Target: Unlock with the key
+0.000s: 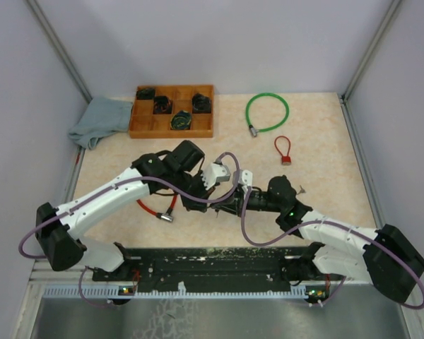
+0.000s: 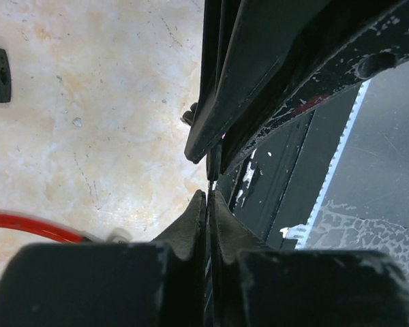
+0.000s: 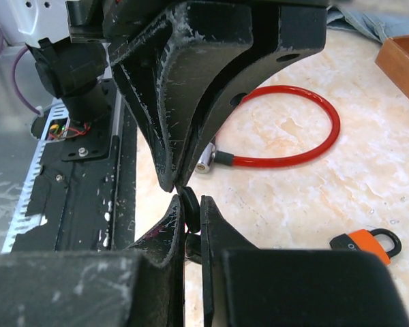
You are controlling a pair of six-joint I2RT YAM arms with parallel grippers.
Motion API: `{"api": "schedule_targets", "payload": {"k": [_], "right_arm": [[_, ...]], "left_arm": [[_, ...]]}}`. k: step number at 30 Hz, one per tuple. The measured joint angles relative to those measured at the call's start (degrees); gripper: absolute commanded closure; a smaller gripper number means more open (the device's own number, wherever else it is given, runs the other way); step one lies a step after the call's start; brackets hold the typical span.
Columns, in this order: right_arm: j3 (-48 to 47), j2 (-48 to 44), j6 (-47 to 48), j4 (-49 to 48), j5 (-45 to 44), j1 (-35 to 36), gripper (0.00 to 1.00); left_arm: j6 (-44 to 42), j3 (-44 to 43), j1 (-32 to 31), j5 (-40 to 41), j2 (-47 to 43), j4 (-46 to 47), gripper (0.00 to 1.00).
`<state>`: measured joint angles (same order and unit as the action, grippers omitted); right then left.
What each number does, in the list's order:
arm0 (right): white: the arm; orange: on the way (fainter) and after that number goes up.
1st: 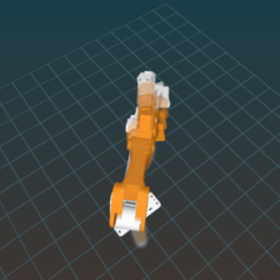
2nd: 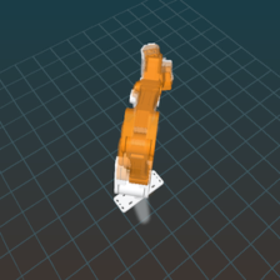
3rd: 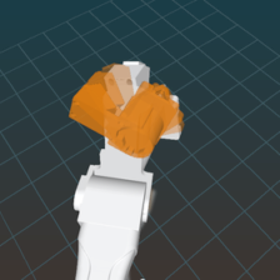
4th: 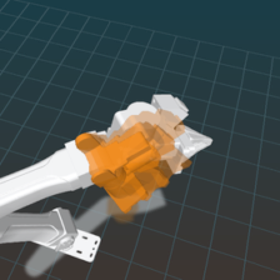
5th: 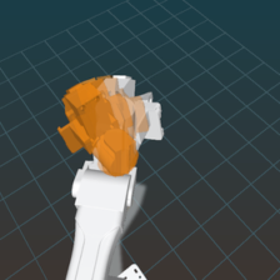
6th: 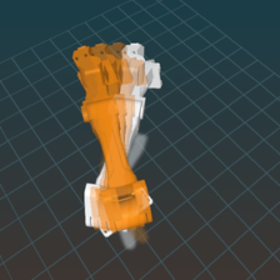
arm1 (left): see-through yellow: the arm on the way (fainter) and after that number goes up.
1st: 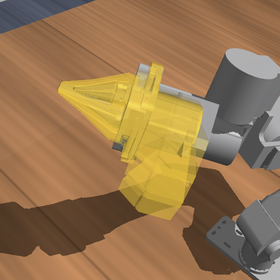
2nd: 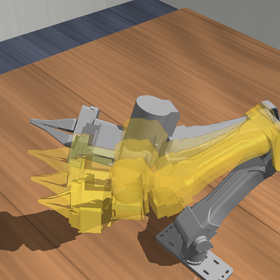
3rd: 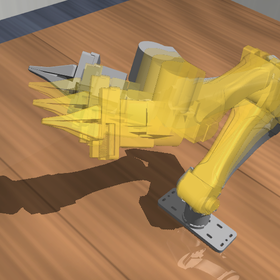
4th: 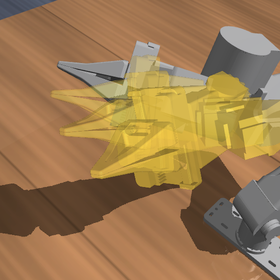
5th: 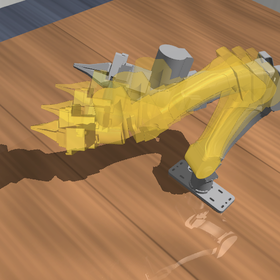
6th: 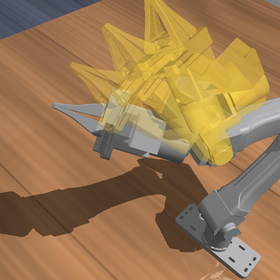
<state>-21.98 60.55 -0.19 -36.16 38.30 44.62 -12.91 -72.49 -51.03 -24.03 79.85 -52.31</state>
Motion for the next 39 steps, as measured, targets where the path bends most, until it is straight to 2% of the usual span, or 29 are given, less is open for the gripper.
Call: {"api": "schedule_targets", "payload": {"k": [2, 3, 6, 8, 13, 17, 21, 27, 34, 39], "right_arm": [[0.04, 0.00, -0.35, -0.35, -0.11, -0.15, 1.00], [0.20, -0.04, -0.50, -0.70, -0.31, -0.20, 1.00], [0.94, -0.09, -2.05, -1.46, -1.51, -0.33, 1.00], [2.23, -0.28, -3.80, -2.78, -3.10, -0.59, 1.00], [4.79, -1.14, -10.03, -5.77, -11.17, -0.74, 1.00], [7.39, -2.99, -15.69, -11.13, -18.62, -0.94, 1.00], [10.82, -3.72, -21.53, -17.70, -24.83, -0.94, 1.00], [11.61, -3.26, -28.68, -24.79, -28.79, -0.94, 1.00], [11.87, -3.17, -34.32, -29.05, -31.58, -0.94, 1.00], [11.87, -3.17, -36.72, -30.69, -32.30, -0.94, 1.00]], "left_arm": [[0.02, 0.00, 0.00, 0.33, -0.31, 0.26, 0.86], [0.24, 0.00, 0.00, 0.79, -0.50, 0.57, 0.80], [1.42, 0.35, 0.00, 2.19, -1.79, 3.67, 0.71], [2.58, 1.22, 0.00, 3.78, -3.67, 6.67, 0.62], [7.17, 6.34, 0.00, 9.84, -10.95, 16.41, 0.54], [13.05, 16.04, 0.00, 15.02, -19.85, 29.09, 0.48], [19.82, 25.22, 0.02, 18.45, -26.08, 42.05, 0.47], [30.21, 33.90, 0.00, 20.13, -26.97, 59.80, 0.45], [40.48, 38.18, 0.02, 20.70, -24.90, 73.18, 0.42], [45.35, 39.87, 0.42, 20.24, -23.37, 79.82, 0.47]]}}
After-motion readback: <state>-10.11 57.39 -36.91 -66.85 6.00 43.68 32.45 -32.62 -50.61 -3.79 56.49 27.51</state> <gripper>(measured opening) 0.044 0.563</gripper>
